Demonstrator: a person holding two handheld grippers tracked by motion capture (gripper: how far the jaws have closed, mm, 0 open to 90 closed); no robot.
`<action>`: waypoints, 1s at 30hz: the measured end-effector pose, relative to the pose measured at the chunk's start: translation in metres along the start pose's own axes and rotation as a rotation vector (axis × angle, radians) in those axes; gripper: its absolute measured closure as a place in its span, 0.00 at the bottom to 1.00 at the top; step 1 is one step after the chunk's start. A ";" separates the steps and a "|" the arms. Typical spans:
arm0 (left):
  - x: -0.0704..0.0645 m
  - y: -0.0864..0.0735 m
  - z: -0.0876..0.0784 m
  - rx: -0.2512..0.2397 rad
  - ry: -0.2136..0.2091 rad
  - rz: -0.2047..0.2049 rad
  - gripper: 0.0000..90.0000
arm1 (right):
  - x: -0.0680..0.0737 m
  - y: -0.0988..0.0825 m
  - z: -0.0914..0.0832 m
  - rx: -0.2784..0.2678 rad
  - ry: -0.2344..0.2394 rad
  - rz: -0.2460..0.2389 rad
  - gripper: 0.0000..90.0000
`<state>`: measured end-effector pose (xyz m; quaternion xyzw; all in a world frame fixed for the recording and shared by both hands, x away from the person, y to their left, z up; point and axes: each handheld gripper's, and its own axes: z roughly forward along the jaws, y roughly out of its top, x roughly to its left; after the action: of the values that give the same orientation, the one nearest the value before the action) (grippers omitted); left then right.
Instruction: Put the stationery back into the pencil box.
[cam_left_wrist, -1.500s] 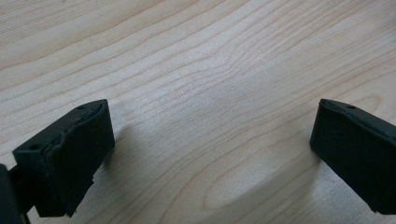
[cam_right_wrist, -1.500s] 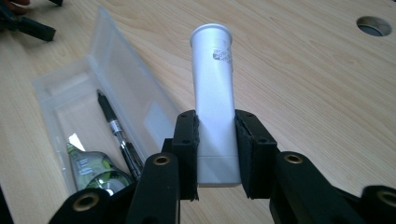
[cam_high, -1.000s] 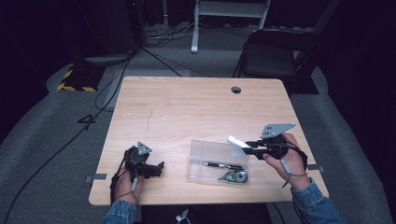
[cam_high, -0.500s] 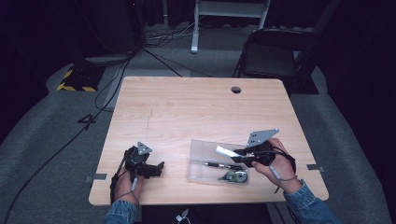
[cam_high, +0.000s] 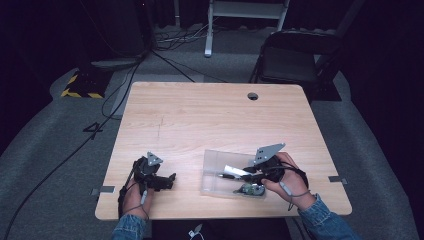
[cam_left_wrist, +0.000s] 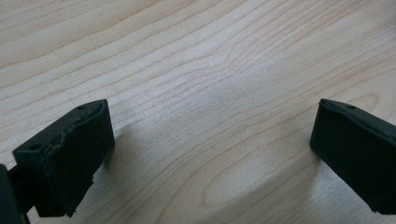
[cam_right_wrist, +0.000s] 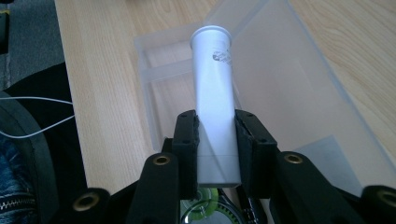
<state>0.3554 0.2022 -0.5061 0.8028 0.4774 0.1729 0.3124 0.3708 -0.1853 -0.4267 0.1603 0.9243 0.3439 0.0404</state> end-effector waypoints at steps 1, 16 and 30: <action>0.000 0.000 0.000 0.000 0.000 0.000 0.00 | 0.001 0.000 0.002 0.005 0.004 -0.008 0.79; 0.000 0.000 0.000 0.000 0.000 0.000 0.00 | 0.008 0.003 0.028 0.058 0.049 -0.062 0.79; 0.000 0.000 0.000 0.000 0.000 0.000 0.00 | 0.004 -0.001 0.044 0.072 0.055 -0.065 0.79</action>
<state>0.3554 0.2022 -0.5061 0.8030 0.4773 0.1729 0.3123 0.3750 -0.1572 -0.4604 0.1218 0.9416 0.3134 0.0203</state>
